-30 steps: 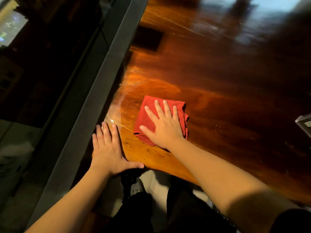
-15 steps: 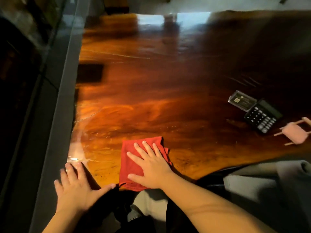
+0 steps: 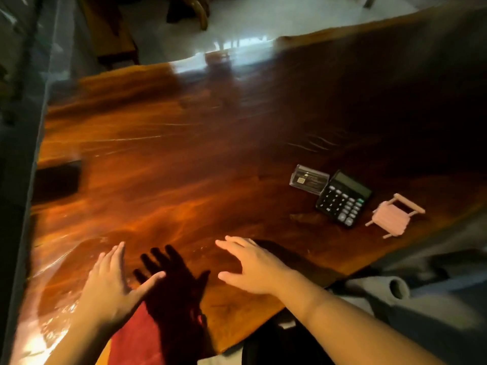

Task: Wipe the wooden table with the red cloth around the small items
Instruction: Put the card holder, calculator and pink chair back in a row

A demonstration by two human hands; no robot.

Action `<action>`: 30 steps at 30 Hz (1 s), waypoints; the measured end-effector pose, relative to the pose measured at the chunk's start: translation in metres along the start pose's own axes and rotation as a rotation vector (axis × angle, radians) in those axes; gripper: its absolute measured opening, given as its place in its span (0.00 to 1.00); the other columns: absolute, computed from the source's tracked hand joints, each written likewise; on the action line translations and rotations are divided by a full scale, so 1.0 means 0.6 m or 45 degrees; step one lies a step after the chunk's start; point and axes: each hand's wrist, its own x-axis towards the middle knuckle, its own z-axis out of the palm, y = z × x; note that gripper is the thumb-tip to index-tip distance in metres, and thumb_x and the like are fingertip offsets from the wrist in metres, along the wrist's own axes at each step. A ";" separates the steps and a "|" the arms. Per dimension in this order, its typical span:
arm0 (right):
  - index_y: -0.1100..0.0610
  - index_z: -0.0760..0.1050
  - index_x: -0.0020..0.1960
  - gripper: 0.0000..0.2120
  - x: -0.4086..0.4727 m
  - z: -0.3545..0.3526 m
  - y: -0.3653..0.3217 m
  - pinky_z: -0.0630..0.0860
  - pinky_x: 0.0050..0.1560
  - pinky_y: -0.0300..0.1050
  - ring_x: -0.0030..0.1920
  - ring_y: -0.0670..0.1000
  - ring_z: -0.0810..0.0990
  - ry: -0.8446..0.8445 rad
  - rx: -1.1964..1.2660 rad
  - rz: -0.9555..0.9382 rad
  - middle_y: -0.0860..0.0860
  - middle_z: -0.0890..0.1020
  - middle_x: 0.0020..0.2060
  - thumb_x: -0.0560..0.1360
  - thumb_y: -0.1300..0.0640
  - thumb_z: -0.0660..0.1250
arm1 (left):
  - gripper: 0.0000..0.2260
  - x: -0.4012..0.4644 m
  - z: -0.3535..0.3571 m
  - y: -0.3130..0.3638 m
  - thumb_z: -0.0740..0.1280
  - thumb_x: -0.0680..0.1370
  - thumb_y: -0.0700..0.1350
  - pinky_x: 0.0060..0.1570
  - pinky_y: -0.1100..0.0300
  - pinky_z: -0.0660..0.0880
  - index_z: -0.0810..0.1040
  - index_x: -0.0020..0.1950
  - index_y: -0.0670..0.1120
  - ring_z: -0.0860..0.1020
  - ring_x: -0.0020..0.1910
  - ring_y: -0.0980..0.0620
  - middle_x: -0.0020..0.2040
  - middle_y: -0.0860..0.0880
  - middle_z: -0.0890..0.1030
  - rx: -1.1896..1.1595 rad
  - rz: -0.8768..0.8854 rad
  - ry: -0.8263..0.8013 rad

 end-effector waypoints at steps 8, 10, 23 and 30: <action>0.39 0.49 0.80 0.43 -0.030 -0.189 0.165 0.63 0.73 0.59 0.80 0.52 0.52 0.389 -0.024 0.283 0.45 0.53 0.81 0.73 0.35 0.68 | 0.51 0.141 0.031 0.283 0.62 0.67 0.75 0.72 0.43 0.66 0.59 0.80 0.44 0.66 0.74 0.39 0.75 0.40 0.68 0.009 0.318 -0.002; 0.41 0.49 0.81 0.44 -0.037 -0.221 0.204 0.62 0.75 0.59 0.80 0.54 0.51 0.458 -0.047 0.344 0.47 0.53 0.82 0.72 0.35 0.69 | 0.50 0.167 0.048 0.357 0.61 0.67 0.76 0.71 0.45 0.66 0.58 0.80 0.46 0.66 0.74 0.40 0.76 0.41 0.68 -0.010 0.365 -0.033; 0.47 0.34 0.80 0.66 -0.059 -0.299 0.366 0.47 0.75 0.71 0.79 0.68 0.39 0.480 -0.517 0.738 0.59 0.40 0.81 0.60 0.26 0.73 | 0.44 0.277 0.180 0.658 0.69 0.74 0.65 0.74 0.39 0.58 0.49 0.81 0.54 0.48 0.81 0.41 0.82 0.46 0.55 0.439 0.874 -0.083; 0.47 0.23 0.76 0.75 -0.058 -0.290 0.387 0.42 0.74 0.72 0.79 0.69 0.38 0.382 -0.563 0.792 0.63 0.37 0.80 0.56 0.27 0.77 | 0.42 0.302 0.199 0.704 0.68 0.78 0.55 0.76 0.39 0.53 0.42 0.82 0.51 0.44 0.81 0.40 0.83 0.44 0.49 0.915 1.126 -0.147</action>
